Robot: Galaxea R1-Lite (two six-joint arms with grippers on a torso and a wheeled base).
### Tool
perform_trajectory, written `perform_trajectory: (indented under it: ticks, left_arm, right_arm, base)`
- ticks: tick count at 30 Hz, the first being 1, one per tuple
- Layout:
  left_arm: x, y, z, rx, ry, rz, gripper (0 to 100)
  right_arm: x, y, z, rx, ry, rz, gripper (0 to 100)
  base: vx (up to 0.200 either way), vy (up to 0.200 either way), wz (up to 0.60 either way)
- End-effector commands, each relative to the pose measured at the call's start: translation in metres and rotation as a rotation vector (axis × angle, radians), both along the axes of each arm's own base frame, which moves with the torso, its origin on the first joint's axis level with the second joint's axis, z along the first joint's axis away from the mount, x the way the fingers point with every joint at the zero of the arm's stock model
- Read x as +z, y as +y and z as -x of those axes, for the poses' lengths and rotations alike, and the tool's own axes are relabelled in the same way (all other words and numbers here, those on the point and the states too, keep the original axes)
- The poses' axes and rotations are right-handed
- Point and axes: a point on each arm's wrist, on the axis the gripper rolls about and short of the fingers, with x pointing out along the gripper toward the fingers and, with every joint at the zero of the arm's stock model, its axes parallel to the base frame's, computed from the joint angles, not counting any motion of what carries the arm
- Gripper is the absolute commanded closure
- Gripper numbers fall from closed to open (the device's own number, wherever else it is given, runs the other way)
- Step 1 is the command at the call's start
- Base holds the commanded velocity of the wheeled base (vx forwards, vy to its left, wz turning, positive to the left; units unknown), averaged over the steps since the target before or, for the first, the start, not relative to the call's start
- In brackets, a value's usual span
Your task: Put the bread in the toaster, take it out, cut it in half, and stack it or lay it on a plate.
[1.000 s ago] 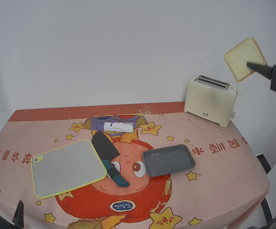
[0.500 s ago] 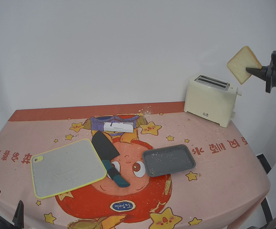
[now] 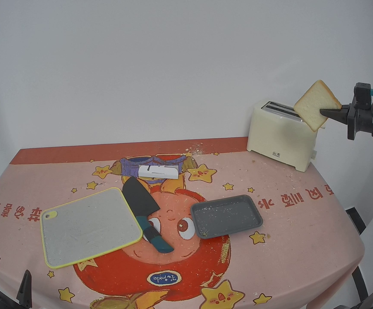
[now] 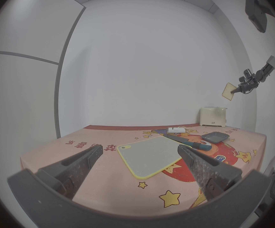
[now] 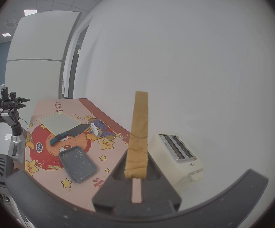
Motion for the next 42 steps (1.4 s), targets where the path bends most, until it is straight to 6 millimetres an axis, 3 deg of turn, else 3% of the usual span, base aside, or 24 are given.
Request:
perform_trajectory:
  ticks: [1, 10, 21, 27, 42]
  left_arm:
    - [-0.005, 0.0, -0.001, 0.001, 0.015, 0.002, 0]
    - [-0.005, 0.0, -0.001, 0.001, 0.015, 0.004, 0]
    - [-0.005, 0.0, -0.001, 0.001, 0.015, 0.007, 0]
    - [-0.005, 0.0, -0.001, 0.001, 0.014, 0.008, 0]
    - [-0.005, 0.0, -0.001, 0.009, 0.015, 0.024, 0]
  right_arm:
    - [-0.001, -0.001, -0.007, -0.002, 0.007, -0.001, 100]
    - [0.016, -0.003, -0.019, -0.021, -0.03, -0.032, 100]
    - [0.027, 0.008, -0.015, 0.008, 0.038, -0.043, 100]
    - [0.019, 0.014, -0.02, 0.026, 0.061, -0.043, 100]
    - [0.013, 0.035, -0.048, 0.054, 0.061, -0.025, 100]
  base:
    - [0.0, -0.2, 0.0]
    - [0.0, -0.2, 0.0]
    - [0.0, -0.2, 0.0]
    - [0.2, 0.0, 0.0]
    - [0.04, 0.0, 0.0]
